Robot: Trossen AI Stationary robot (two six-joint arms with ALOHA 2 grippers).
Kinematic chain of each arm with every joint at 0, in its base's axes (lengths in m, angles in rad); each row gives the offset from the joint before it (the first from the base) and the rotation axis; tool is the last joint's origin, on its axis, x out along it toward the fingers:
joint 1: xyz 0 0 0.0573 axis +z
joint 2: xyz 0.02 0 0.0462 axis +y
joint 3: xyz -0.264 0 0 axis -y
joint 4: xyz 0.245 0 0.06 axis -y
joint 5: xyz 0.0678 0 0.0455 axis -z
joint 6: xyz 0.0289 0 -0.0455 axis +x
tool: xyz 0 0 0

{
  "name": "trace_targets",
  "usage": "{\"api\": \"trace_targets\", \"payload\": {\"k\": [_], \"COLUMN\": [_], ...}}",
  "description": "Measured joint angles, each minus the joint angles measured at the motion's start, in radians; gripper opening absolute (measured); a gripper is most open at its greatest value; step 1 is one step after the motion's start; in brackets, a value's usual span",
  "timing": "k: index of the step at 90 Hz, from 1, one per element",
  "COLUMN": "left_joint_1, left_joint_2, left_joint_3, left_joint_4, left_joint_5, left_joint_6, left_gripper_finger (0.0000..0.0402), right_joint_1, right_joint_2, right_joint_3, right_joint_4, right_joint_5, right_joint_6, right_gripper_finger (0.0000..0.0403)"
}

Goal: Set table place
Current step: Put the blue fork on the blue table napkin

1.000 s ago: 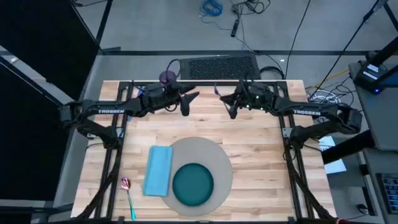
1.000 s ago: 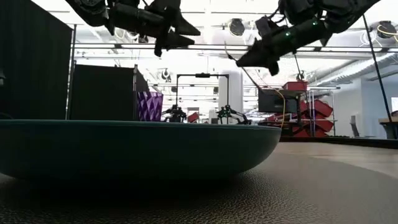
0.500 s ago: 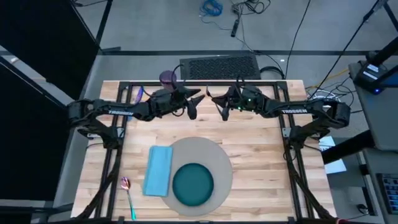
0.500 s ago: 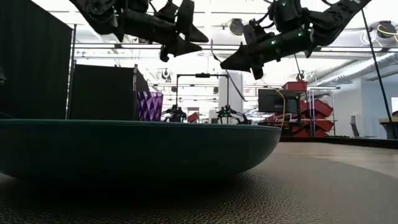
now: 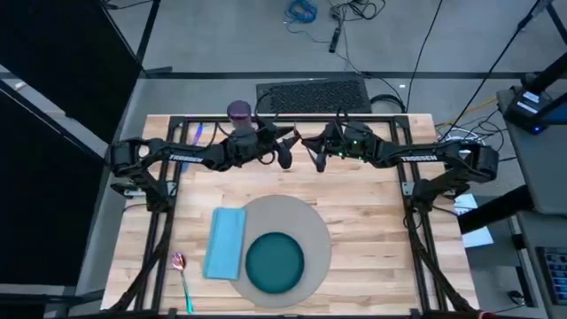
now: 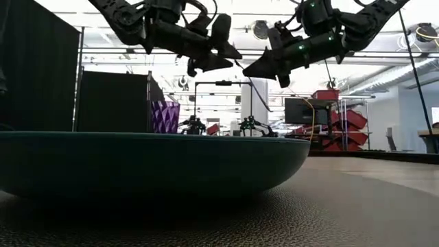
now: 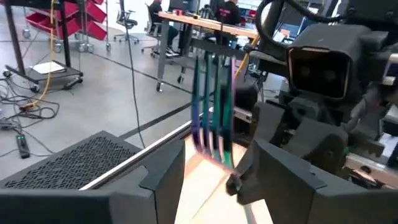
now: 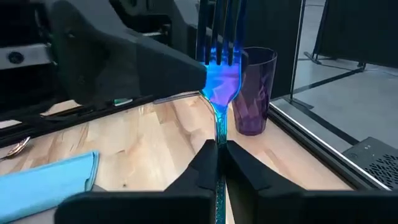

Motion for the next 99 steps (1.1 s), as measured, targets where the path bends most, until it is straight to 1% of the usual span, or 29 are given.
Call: {"api": "trace_targets", "payload": {"k": [11, 18, 25, 35, 39, 54, 65, 76, 89, 99], "left_joint_1": [0.001, 0.000, 0.000, -0.003, -0.004, -0.010, -0.008, -0.009, -0.009, -0.016], "left_joint_2": [0.011, 0.015, 0.015, 0.015, 0.015, 0.016, 0.016, 0.016, -0.034, -0.126], "left_joint_3": [0.016, 0.021, 0.021, 0.021, 0.021, 0.021, 0.021, 0.021, 0.020, 0.020], "left_joint_4": [-0.006, 0.000, -0.004, -0.007, -0.007, -0.014, -0.013, -0.026, -0.157, -0.268], "left_joint_5": [-0.017, -0.028, -0.043, -0.048, -0.050, -0.059, -0.073, -0.073, -0.071, -0.018], "left_joint_6": [-0.001, 0.005, 0.023, 0.025, 0.027, 0.032, 0.033, 0.074, 0.082, 0.078], "left_gripper_finger": [0.0169, 0.0152, 0.0111, 0.0027, 0.0012, 0.0001, 0.0000, 0.0000, 0.0000, 0.0000], "right_joint_1": [0.004, 0.004, 0.004, 0.004, 0.005, 0.004, 0.005, -0.003, -0.045, -0.080], "right_joint_2": [0.000, 0.000, 0.000, 0.000, 0.000, -0.001, -0.001, -0.013, -0.066, -0.114], "right_joint_3": [0.000, 0.000, 0.000, 0.000, 0.000, 0.001, 0.001, 0.001, 0.001, 0.001], "right_joint_4": [-0.006, -0.011, -0.010, -0.009, -0.002, 0.010, 0.016, -0.036, -0.133, -0.208], "right_joint_5": [0.000, 0.000, 0.001, -0.003, -0.003, 0.000, 0.000, -0.003, -0.001, 0.000], "right_joint_6": [0.000, 0.000, 0.000, -0.004, -0.003, 0.000, 0.053, 0.087, 0.060, 0.054], "right_gripper_finger": [0.0000, 0.0000, 0.0004, 0.0022, 0.0030, 0.0053, 0.0065, 0.0078, 0.0094, 0.0098]}}
